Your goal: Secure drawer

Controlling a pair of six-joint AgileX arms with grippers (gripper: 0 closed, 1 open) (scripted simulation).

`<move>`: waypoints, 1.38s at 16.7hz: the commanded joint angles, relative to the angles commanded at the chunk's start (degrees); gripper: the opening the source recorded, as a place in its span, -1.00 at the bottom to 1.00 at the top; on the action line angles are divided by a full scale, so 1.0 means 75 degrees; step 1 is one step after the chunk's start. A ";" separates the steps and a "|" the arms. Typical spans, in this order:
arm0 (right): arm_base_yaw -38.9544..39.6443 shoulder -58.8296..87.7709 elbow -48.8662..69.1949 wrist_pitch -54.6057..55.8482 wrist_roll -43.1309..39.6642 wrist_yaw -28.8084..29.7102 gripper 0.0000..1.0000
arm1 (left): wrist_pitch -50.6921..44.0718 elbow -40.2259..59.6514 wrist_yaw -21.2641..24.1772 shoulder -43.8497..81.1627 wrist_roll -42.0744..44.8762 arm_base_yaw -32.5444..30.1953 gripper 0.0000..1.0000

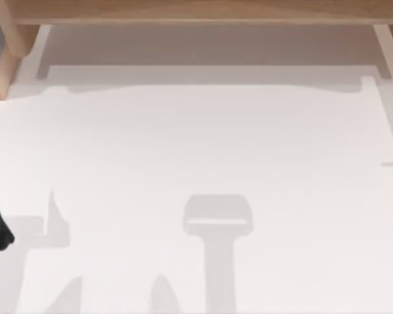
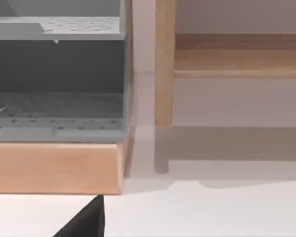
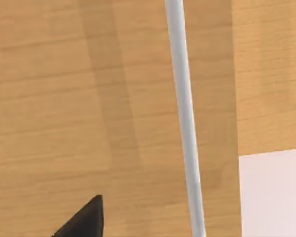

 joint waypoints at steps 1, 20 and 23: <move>-0.0021 0.0241 0.0030 0.0238 -0.0363 -0.0100 1.00 | 0.0000 0.0000 0.0000 0.0000 0.0000 0.0000 1.00; 0.0386 0.0904 0.0715 0.0262 -0.1056 0.0133 0.85 | 0.0000 0.0000 0.0000 0.0000 0.0000 0.0000 1.00; 0.0386 0.0904 0.0715 0.0262 -0.1056 0.0133 0.40 | 0.0000 0.0000 0.0000 0.0000 0.0000 0.0000 1.00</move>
